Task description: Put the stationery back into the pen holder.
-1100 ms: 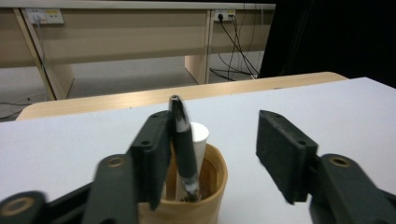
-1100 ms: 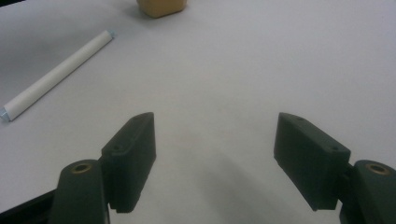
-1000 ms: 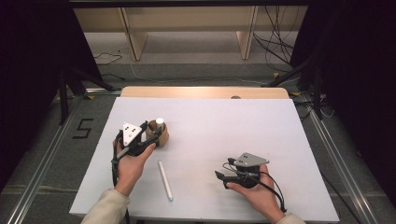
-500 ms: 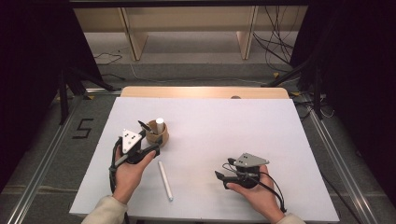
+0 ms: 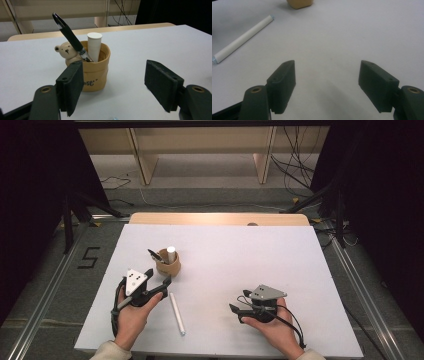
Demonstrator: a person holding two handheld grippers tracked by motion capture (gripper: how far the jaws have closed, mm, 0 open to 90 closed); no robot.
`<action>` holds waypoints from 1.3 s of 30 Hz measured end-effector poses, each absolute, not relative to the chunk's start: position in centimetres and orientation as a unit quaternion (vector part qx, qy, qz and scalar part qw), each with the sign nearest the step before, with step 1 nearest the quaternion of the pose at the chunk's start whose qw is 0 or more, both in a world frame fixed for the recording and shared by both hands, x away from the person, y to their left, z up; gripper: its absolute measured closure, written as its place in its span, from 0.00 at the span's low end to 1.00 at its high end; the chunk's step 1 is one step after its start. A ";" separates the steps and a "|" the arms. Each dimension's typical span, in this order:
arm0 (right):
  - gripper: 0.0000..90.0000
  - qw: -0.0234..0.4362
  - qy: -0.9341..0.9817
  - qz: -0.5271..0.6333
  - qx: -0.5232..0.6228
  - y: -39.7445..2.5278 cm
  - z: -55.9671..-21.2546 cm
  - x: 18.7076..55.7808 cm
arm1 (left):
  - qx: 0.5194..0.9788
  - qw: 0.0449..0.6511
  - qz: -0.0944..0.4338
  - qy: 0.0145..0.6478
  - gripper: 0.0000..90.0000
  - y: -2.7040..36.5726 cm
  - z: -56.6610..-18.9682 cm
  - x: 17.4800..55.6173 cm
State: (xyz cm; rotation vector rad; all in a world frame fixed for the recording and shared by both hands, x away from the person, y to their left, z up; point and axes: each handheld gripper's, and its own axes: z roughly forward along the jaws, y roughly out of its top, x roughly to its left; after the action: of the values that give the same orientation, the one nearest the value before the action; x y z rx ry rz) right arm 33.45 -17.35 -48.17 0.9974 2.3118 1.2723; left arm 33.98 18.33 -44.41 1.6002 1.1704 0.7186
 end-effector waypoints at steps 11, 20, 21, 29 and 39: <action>0.34 0.163 0.809 0.446 0.347 -17.1 -48.2 33.3 | 0.670 0.482 0.285 0.487 0.38 18.9 -45.6 33.1; 0.34 0.164 0.808 0.447 0.346 -16.3 -48.2 32.7 | 0.678 0.473 0.284 0.486 0.39 18.8 -46.5 32.8; 0.34 0.164 0.809 0.447 0.346 -16.2 -48.2 32.7 | 0.678 0.473 0.284 0.486 0.39 18.8 -46.5 32.8; 0.35 0.167 0.805 0.449 0.350 -15.5 -48.1 32.3 | 0.685 0.467 0.282 0.484 0.39 18.6 -46.8 32.8; 0.36 0.168 0.800 0.448 0.361 -13.9 -48.1 31.3 | 0.682 0.469 0.283 0.485 0.39 18.7 -46.8 32.9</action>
State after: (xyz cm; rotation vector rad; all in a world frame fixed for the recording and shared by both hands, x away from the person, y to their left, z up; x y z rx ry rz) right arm 31.28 -13.92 -48.06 1.0270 2.2767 1.2759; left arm 32.88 18.66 -46.84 1.6719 1.1893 0.6930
